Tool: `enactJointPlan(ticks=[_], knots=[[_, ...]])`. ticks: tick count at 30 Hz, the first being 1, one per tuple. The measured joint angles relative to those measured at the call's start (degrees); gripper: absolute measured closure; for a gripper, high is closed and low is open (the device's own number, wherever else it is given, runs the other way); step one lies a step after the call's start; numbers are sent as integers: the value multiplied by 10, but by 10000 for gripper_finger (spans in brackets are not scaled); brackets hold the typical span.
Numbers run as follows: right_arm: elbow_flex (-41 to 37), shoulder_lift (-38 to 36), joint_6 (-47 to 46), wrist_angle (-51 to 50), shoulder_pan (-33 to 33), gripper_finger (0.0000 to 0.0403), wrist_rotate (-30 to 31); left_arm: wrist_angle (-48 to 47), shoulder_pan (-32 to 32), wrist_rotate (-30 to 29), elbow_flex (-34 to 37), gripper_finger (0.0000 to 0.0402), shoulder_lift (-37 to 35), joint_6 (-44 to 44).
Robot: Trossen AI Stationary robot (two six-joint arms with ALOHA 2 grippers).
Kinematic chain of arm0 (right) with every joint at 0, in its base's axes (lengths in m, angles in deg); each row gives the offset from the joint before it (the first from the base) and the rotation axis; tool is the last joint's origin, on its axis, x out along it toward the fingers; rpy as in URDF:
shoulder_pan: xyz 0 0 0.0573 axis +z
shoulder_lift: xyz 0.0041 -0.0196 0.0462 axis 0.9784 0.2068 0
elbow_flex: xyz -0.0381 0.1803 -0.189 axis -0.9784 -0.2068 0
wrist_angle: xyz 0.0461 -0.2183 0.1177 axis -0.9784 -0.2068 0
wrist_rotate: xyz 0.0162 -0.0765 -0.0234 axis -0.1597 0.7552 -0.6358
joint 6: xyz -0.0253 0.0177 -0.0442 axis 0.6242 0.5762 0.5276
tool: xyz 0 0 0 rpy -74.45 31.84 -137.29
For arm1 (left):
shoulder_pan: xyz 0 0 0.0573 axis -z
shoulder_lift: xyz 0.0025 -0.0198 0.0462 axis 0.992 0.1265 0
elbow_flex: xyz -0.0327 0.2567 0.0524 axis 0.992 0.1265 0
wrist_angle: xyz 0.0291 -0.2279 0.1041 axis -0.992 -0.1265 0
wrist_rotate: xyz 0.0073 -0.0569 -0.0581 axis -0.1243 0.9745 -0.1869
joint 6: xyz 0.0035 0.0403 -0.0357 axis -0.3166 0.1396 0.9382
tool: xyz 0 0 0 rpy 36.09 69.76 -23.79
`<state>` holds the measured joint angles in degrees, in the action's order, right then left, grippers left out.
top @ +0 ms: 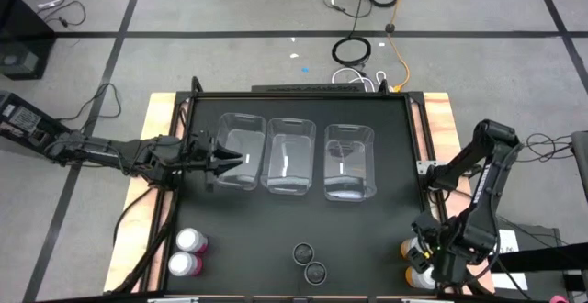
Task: Sort soda cans
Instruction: Put the top yellow-white soda can into the right transparent bin
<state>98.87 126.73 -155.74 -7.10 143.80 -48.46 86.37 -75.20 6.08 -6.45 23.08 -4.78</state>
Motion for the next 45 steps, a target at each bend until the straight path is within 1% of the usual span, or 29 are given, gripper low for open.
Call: enactJointPlan(ticks=[11,16,21,27,30,39,42,45], knots=[[0,35,6,-2,0,7,0,0,0,0,0,293,0,0],[0,46,7,-3,0,7,0,0,0,0,0,293,0,27],[0,59,8,-1,0,7,1,0,0,0,0,293,0,28],[0,70,5,5,0,9,14,0,0,0,0,293,0,28],[-7,71,-4,11,0,22,14,0,0,0,0,293,0,28],[-37,70,-20,58,4,89,7,0,0,0,0,293,0,27],[-37,69,-21,58,4,98,5,0,0,0,0,293,0,27],[-37,69,-21,56,4,97,4,0,0,0,0,293,0,27]])
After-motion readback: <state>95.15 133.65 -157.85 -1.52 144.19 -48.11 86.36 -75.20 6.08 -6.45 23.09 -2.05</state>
